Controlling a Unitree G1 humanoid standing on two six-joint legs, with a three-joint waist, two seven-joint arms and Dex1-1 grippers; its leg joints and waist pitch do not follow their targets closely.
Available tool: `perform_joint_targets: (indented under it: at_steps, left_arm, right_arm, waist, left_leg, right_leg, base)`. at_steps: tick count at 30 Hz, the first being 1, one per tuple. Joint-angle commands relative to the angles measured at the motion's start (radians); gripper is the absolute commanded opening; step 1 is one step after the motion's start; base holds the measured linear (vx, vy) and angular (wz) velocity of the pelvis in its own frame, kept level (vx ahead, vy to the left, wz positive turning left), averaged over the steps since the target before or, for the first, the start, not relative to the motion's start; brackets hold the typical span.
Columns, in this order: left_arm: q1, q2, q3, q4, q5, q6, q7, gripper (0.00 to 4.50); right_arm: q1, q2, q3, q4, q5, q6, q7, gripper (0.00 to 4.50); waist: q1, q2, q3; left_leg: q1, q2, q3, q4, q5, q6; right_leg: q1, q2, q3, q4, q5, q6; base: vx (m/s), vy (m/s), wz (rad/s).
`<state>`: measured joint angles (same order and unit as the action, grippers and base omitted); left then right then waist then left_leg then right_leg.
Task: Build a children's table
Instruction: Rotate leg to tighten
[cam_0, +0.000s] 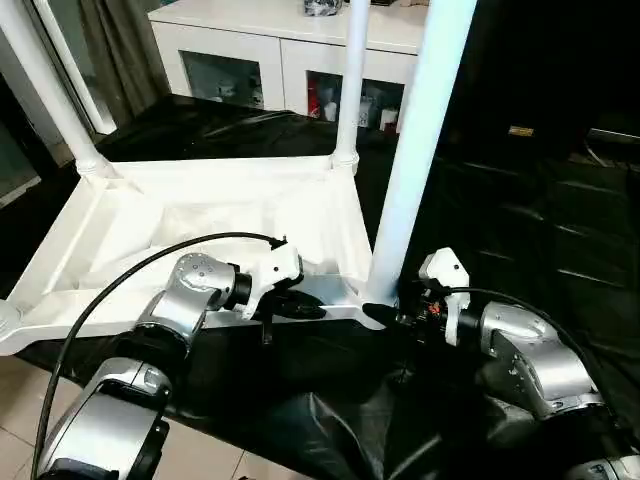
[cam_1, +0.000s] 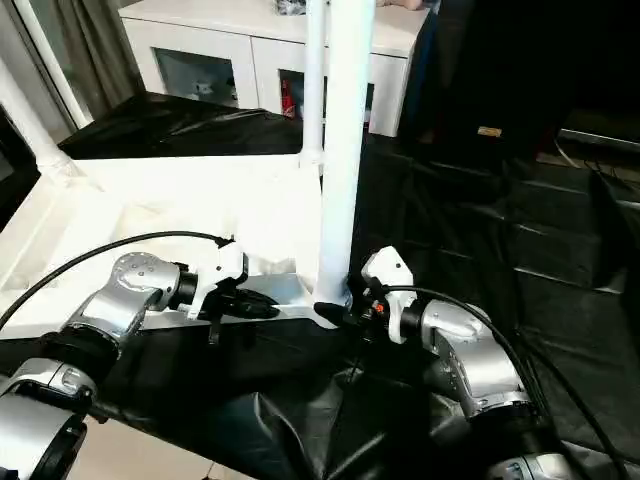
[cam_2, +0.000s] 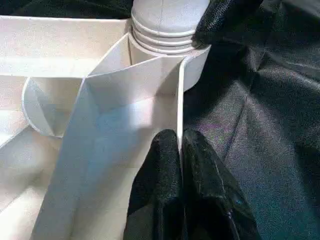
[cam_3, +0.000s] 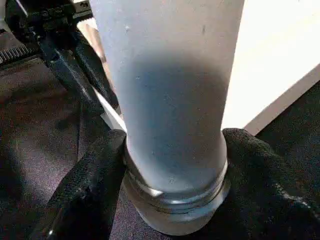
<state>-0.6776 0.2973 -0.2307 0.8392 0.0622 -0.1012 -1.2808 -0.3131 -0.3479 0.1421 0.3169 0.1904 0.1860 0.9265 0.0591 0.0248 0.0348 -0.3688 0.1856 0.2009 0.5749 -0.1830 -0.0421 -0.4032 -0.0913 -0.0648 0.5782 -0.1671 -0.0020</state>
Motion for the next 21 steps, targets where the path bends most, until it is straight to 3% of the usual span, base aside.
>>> perform_joint_targets:
  at_steps: [1, 4, 7, 9, 11, 14, 15, 16, 18, 19, 20, 21]
  left_arm:
    - [0.019, -0.028, 0.01, -0.018, -0.049, 0.008, -0.009, 0.0]
    - [0.024, -0.026, 0.009, -0.02, -0.041, 0.015, 0.002, 0.0]
    - [0.001, -0.053, 0.012, 0.041, 0.001, 0.042, 0.134, 0.0]
    - [-0.025, -0.102, 0.016, 0.104, 0.032, 0.063, 0.277, 0.0]
    - [-0.043, -0.146, 0.015, 0.142, 0.055, 0.08, 0.389, 0.0]
    - [-0.059, -0.192, 0.02, 0.164, 0.064, 0.106, 0.479, 0.0]
    - [-0.068, -0.222, 0.016, 0.175, 0.068, 0.112, 0.515, 0.0]
    - [-0.071, -0.233, 0.009, 0.179, 0.073, 0.109, 0.522, 0.0]
    - [-0.079, -0.264, -0.019, 0.192, 0.098, 0.087, 0.541, 0.0]
    - [-0.079, -0.264, -0.019, 0.192, 0.098, 0.087, 0.541, 0.0]
    - [-0.084, -0.263, -0.024, 0.2, 0.107, 0.068, 0.533, 0.0]
    - [-0.087, -0.258, -0.022, 0.202, 0.108, 0.059, 0.526, 0.0]
  right_arm:
    - [-0.005, 0.018, 0.022, -0.019, 0.018, -0.001, 0.028, 2.73]
    - [-0.001, 0.029, 0.021, -0.013, 0.014, 0.002, 0.01, 2.72]
    - [-0.011, 0.09, -0.014, 0.078, -0.033, -0.037, -0.155, 2.71]
    - [-0.02, 0.16, -0.056, 0.165, -0.069, -0.062, -0.349, 2.7]
    - [-0.021, 0.215, -0.082, 0.207, -0.081, -0.059, -0.477, 2.7]
    - [-0.022, 0.263, -0.1, 0.222, -0.08, -0.038, -0.564, 2.69]
    - [-0.028, 0.286, -0.09, 0.233, -0.102, -0.038, -0.605, 2.69]
    - [-0.03, 0.295, -0.082, 0.237, -0.115, -0.042, -0.62, 2.69]
    - [-0.038, 0.327, -0.054, 0.246, -0.142, -0.056, -0.642, 2.69]
    - [-0.038, 0.327, -0.054, 0.246, -0.142, -0.056, -0.642, 2.69]
    - [-0.039, 0.329, -0.05, 0.246, -0.147, -0.079, -0.632, 2.69]
    - [-0.038, 0.325, -0.054, 0.243, -0.14, -0.085, -0.614, 3.04]
  waist:
    - [0.002, -0.015, -0.054]
    - [0.002, -0.012, -0.055]
    - [-0.003, -0.014, -0.053]
    - [-0.012, -0.018, -0.05]
    - [-0.024, -0.017, -0.043]
    - [-0.029, -0.018, -0.039]
    - [-0.028, -0.011, -0.034]
    - [-0.033, -0.013, -0.031]
    - [-0.039, -0.01, -0.028]
    - [-0.04, 0.003, -0.029]
    - [-0.043, -0.002, -0.037]
    - [-0.044, -0.004, -0.039]
  left_leg:
    - [0.012, 0.049, -0.018, -0.063, -0.205, 0.06]
    - [0.011, 0.048, -0.017, -0.062, -0.201, 0.062]
    - [0.012, 0.047, -0.017, -0.063, -0.211, 0.055]
    - [0.014, 0.042, -0.021, -0.067, -0.252, 0.026]
    - [0.021, 0.041, -0.024, -0.071, -0.314, 0.002]
    - [0.028, 0.04, -0.027, -0.074, -0.365, 0.003]
    - [0.036, 0.038, -0.029, -0.074, -0.409, 0.003]
    - [0.035, 0.036, -0.031, -0.075, -0.43, -0.001]
    - [0.052, 0.034, -0.037, -0.074, -0.503, -0.018]
    - [0.056, 0.031, -0.041, -0.074, -0.522, -0.021]
    - [0.047, 0.032, -0.046, -0.08, -0.517, -0.014]
    - [0.044, 0.033, -0.046, -0.083, -0.503, -0.009]
  right_leg:
    - [0.046, -0.059, 0.04, -0.059, -0.225, -0.231]
    - [0.046, -0.059, 0.04, -0.058, -0.218, -0.234]
    - [0.042, -0.059, 0.04, -0.06, -0.226, -0.235]
    - [0.043, -0.061, 0.039, -0.07, -0.314, -0.214]
    - [0.032, -0.059, 0.038, -0.082, -0.416, -0.188]
    - [0.028, -0.059, 0.04, -0.094, -0.48, -0.156]
    - [0.021, -0.059, 0.038, -0.102, -0.536, -0.143]
    - [0.021, -0.058, 0.036, -0.107, -0.569, -0.131]
    - [0.01, -0.056, 0.03, -0.122, -0.642, -0.101]
    - [0.012, -0.056, 0.027, -0.122, -0.652, -0.093]
    - [0.025, -0.058, 0.026, -0.123, -0.632, -0.076]
    - [0.027, -0.059, 0.028, -0.121, -0.605, -0.08]
  base:
    - [0.0, 0.0, 0.0]
    - [0.0, 0.0, 0.0]
    - [0.0, 0.0, 0.0]
    - [0.0, 0.0, 0.0]
    - [0.0, 0.0, 0.0]
    - [0.0, 0.0, 0.0]
    - [0.0, 0.0, 0.0]
    - [0.0, 0.0, 0.0]
    - [0.0, 0.0, 0.0]
    - [0.0, 0.0, 0.0]
    - [0.0, 0.0, 0.0]
    - [0.0, 0.0, 0.0]
